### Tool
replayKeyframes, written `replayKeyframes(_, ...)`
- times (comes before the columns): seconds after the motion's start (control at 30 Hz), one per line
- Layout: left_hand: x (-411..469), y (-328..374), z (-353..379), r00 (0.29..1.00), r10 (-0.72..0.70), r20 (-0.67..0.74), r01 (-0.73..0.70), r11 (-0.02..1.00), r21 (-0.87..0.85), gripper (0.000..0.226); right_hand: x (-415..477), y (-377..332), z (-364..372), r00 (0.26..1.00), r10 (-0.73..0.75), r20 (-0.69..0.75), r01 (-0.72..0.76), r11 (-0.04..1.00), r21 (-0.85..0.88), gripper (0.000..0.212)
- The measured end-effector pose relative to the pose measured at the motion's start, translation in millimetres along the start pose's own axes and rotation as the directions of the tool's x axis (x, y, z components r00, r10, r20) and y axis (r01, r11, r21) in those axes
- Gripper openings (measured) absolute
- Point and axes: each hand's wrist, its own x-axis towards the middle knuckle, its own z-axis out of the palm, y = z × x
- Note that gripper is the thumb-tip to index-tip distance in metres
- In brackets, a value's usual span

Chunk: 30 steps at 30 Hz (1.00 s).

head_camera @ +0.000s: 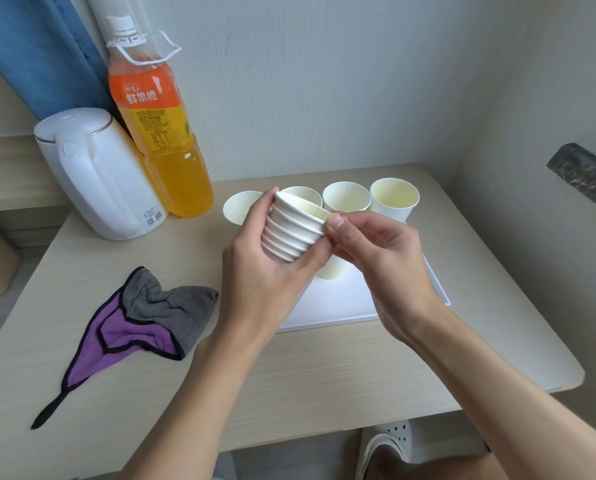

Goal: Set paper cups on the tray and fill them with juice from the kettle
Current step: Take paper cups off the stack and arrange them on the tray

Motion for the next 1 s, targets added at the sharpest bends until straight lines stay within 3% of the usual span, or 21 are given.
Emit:
replayKeyframes(0.33,1,3,3,1.0,-0.017,-0.02,0.018,0.999,0.046,0.074,1,1,0,1.0,-0.018,0.005,0.018,0.999,0.038,0.012)
replayKeyframes(0.5,-1,1,1,0.998,-0.05,0.048,0.048,0.998,0.035,0.054,3,-1,-1,0.998,-0.055,-0.009,0.055,0.997,0.051,0.012)
replayKeyframes(0.63,0,-6,-4,0.995,-0.064,0.074,0.061,0.997,0.039,0.063,8,-6,-5,0.996,-0.07,-0.056,0.076,0.991,0.107,0.011)
replayKeyframes(0.67,0,-6,-4,0.995,-0.063,0.077,0.061,0.998,0.023,0.064,8,-5,-5,0.998,-0.055,-0.033,0.058,0.994,0.095,0.019)
replayKeyframes(0.77,-1,-3,-2,0.993,-0.052,0.11,0.053,0.999,-0.009,0.064,4,2,-1,0.998,0.052,0.048,-0.053,0.998,0.037,0.069)
replayKeyframes(0.83,-3,-3,1,0.991,-0.046,0.126,0.048,0.999,-0.009,0.063,4,4,1,0.996,0.08,0.029,-0.081,0.996,0.032,0.086)
replayKeyframes(0.9,-4,-5,3,0.991,-0.045,0.127,0.045,0.999,0.0,0.066,8,1,-1,0.997,0.042,-0.059,-0.037,0.997,0.073,0.086)
replayKeyframes(1.0,-3,-10,4,0.993,-0.05,0.103,0.046,0.998,0.035,0.073,16,-7,-12,0.983,-0.037,-0.178,0.063,0.988,0.144,0.067)
